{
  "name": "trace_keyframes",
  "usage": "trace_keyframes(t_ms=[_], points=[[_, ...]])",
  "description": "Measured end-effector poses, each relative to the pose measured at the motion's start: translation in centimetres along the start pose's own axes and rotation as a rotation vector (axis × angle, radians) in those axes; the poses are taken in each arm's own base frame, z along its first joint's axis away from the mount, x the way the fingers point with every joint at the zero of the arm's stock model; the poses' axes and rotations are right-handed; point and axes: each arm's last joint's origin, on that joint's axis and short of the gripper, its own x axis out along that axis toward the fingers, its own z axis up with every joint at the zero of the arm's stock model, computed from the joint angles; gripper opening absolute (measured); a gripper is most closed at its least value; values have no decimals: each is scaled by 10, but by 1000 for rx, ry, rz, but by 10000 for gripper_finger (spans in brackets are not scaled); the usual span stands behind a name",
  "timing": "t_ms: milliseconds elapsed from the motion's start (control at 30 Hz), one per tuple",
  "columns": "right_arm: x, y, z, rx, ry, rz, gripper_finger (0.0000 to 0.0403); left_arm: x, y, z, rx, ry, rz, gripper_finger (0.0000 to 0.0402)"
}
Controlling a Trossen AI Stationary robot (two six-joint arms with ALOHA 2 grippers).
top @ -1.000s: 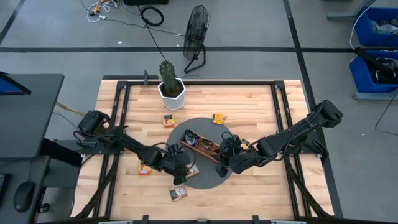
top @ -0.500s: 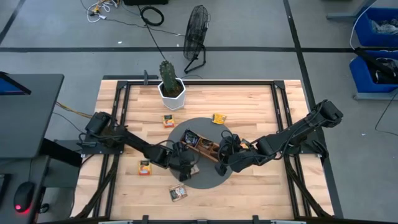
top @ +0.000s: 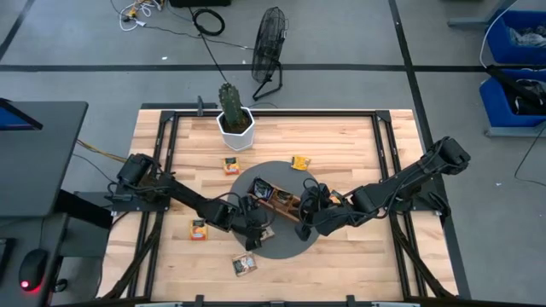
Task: Pick & Place Tea
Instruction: Put the brown tea bag into the middle section of the wooden organizer
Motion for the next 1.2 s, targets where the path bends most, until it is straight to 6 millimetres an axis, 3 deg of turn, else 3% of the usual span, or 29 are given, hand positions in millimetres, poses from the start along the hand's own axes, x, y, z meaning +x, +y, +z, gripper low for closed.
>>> trace_keyframes(t_ms=[367,667,1200], points=[[0,0,0,-3,3,-3,123,-7,-10,22,93,-80,-38,223],[0,0,0,-4,3,-3,123,-6,-10,20,110,-67,-32,222],[0,0,0,-2,6,2,123,14,-3,13,122,-18,-17,222]])
